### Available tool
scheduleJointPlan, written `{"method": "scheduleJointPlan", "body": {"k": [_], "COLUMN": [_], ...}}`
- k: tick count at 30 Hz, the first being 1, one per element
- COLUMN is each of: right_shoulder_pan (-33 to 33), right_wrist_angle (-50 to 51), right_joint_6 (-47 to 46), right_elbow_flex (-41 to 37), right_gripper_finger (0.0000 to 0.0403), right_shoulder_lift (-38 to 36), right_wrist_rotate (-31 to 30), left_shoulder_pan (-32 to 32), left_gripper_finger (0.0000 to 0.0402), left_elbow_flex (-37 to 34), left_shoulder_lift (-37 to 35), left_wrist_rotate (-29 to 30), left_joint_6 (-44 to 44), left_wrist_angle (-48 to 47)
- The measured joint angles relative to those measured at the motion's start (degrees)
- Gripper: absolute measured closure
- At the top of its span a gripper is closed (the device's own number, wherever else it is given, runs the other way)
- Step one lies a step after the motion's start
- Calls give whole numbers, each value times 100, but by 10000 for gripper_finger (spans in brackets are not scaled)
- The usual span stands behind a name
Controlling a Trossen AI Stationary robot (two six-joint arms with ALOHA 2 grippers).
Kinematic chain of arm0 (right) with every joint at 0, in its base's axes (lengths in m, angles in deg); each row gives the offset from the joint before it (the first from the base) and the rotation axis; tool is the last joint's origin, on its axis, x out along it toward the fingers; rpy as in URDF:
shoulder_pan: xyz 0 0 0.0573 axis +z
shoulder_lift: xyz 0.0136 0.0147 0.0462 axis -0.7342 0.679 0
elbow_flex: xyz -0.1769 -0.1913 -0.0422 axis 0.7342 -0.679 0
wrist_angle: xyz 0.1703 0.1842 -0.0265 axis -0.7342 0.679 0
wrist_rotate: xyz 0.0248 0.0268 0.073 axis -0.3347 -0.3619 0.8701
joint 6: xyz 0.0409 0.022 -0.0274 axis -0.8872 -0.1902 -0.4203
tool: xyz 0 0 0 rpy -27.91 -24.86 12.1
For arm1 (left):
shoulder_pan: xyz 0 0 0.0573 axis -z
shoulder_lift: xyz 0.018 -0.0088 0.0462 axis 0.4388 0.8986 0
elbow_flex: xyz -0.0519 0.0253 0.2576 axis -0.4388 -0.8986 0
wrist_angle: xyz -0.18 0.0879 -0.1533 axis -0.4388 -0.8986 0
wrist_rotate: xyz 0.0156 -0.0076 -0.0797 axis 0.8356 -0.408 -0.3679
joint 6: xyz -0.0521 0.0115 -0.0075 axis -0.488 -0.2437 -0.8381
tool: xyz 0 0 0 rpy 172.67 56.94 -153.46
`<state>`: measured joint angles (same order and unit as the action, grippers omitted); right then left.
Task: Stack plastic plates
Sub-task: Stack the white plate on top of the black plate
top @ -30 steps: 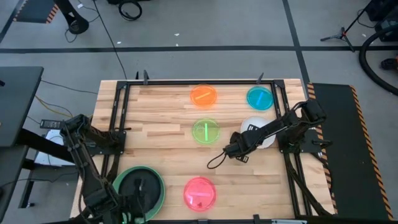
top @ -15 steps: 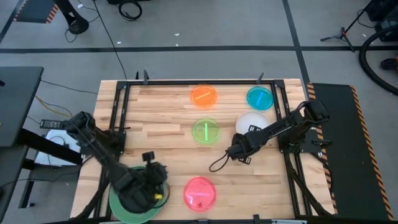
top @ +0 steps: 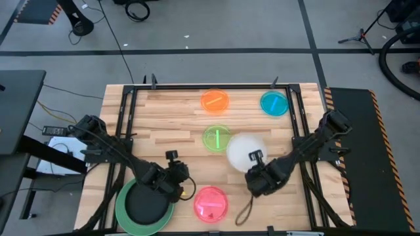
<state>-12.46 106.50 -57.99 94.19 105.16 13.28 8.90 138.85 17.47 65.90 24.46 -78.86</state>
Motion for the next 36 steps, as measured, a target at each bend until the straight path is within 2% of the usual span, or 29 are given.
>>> {"method": "scheduleJointPlan", "body": {"k": [4,7,11,15,18,20,23,26,36], "right_shoulder_pan": [131,109,12,-55,-114,-187,-351,-515,-646], "right_wrist_angle": [-222,-488,-641,-655,-683,-807,-1080,-1279,-1868], "right_joint_6": [551,624,631,721,790,947,1197,1372,1725], "right_elbow_flex": [339,433,435,410,406,406,402,401,400], "right_gripper_finger": [400,400,400,400,400,400,400,400,400], "right_shoulder_lift": [-2,-2,6,15,15,17,30,41,46], "right_wrist_rotate": [205,545,907,925,916,910,936,1080,1408], "left_shoulder_pan": [-125,-252,-537,-834,-947,-982,-1002,-1006,-960], "left_gripper_finger": [293,278,223,152,109,91,85,84,91], "left_elbow_flex": [-23,-23,-23,-23,-36,-17,-25,-27,-23], "left_shoulder_lift": [0,0,0,42,134,260,478,690,1231], "left_wrist_rotate": [-3,-1,-488,-835,-829,-840,-929,-978,-1033], "left_joint_6": [780,1356,1589,1928,2720,3330,4230,4882,4738], "left_wrist_angle": [748,1180,1409,1572,2028,2722,3518,3892,3881]}}
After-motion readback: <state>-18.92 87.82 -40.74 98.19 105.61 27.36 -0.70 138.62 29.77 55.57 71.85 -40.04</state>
